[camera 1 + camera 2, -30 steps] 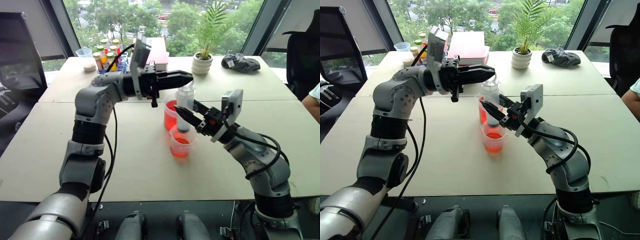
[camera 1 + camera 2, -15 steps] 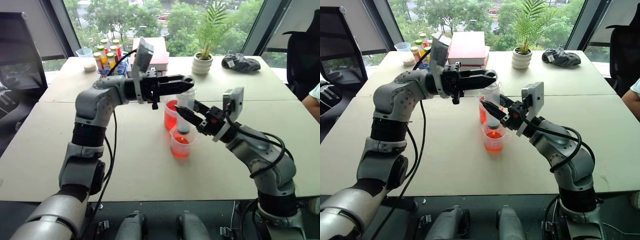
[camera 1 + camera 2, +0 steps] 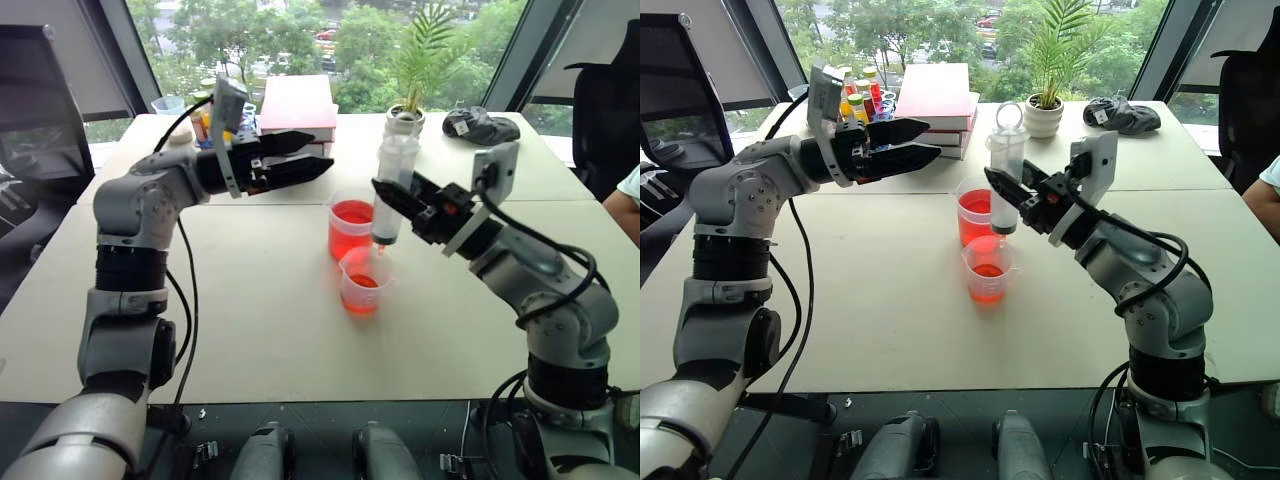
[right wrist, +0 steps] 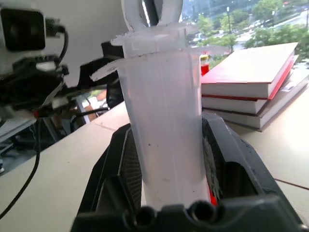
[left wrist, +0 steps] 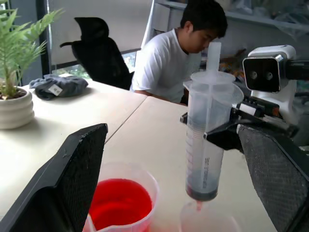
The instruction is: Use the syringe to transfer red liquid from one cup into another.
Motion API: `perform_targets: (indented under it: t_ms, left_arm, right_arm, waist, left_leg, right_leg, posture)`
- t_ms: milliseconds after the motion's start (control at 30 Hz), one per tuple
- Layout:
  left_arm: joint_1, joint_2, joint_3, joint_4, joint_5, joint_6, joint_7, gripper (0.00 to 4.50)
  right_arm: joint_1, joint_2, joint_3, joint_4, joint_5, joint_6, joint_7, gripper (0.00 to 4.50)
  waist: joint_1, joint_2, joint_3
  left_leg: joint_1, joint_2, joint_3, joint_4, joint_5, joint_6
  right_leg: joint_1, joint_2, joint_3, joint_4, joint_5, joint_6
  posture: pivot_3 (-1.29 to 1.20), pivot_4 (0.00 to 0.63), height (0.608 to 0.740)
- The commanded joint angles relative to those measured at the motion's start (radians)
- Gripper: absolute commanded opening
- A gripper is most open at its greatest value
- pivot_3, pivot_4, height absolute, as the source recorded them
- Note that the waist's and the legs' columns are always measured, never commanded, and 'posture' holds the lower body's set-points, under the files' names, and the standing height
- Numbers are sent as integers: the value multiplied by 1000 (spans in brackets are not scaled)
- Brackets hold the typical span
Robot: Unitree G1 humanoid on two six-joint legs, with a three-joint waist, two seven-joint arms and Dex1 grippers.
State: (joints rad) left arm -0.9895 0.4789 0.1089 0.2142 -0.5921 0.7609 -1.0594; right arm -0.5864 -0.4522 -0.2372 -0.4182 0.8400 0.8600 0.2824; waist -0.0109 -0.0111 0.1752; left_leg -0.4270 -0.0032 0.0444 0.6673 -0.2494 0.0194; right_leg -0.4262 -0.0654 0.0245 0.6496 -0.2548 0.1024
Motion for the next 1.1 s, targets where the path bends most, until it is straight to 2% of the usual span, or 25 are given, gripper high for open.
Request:
perform_targets:
  t_ms: [33,133,300,533,667,733,767,867,967,1100]
  left_arm:
    - [42,12,18,-74,-24,15,31,4414]
    - [101,8,7,-133,-30,15,48,4414]
    - [156,-3,-15,-186,-23,-3,66,4414]
    - [237,10,-39,-243,-16,-26,59,4414]
    - [275,23,-45,-278,-12,-24,70,4414]
    - [292,30,-45,-295,-13,-17,81,4500]
    - [298,33,-44,-301,-15,-15,85,4500]
    - [315,45,-48,-322,-22,-8,87,4500]
    - [330,61,-42,-347,-41,21,91,4500]
    - [363,105,-35,-386,-63,52,81,4500]
  right_arm:
    - [-170,-101,-157,122,144,236,-162,1367]
    - [-264,-249,-133,323,62,464,-214,1367]
    - [-294,-341,-16,547,-15,607,-126,1367]
    - [-328,-365,220,794,-179,557,73,1367]
    - [-340,-349,291,869,-250,509,158,1367]
    - [-354,-335,299,912,-282,481,183,2376]
    - [-360,-331,299,923,-294,475,195,2732]
    - [-376,-326,277,935,-313,479,219,4309]
    - [-360,-371,218,815,-298,518,233,4415]
    - [-232,-460,78,446,-223,549,269,4415]
  waist:
    - [2,0,0]
    - [5,-1,-1]
    - [-5,-2,-1]
    - [-7,-1,-1]
    - [-3,-1,-1]
    - [-4,-1,-1]
    - [-3,-1,-1]
    - [-3,-1,-1]
    - [-2,-1,-1]
    - [4,-1,-1]
  left_leg:
    - [0,0,0,0,0,0]
    - [-1,-1,0,-1,0,0]
    - [-1,-1,1,-4,0,0]
    - [0,-1,3,-3,0,0]
    - [-1,-1,3,-3,0,0]
    - [-1,-1,2,-3,0,0]
    - [-1,-1,2,-3,0,0]
    - [-1,-1,2,-2,0,0]
    - [-1,-1,2,-2,0,0]
    - [-1,-1,1,-4,-1,0]
  right_leg:
    - [0,-1,0,0,0,0]
    - [0,-5,-1,-2,0,0]
    - [0,-7,0,-4,0,-1]
    - [-1,-4,0,-3,0,0]
    - [-1,-2,1,-3,0,0]
    - [-1,-1,1,-3,0,0]
    - [-1,-1,1,-3,0,0]
    - [-1,-1,1,-3,0,0]
    - [-1,-1,0,-3,0,0]
    - [-1,-2,0,-4,0,0]
  posture:
    - [0,150,740]
    - [0,150,740]
    - [0,150,740]
    - [0,150,740]
    - [0,150,740]
    - [0,150,740]
    - [0,150,740]
    - [0,150,740]
    - [0,150,740]
    - [0,150,740]
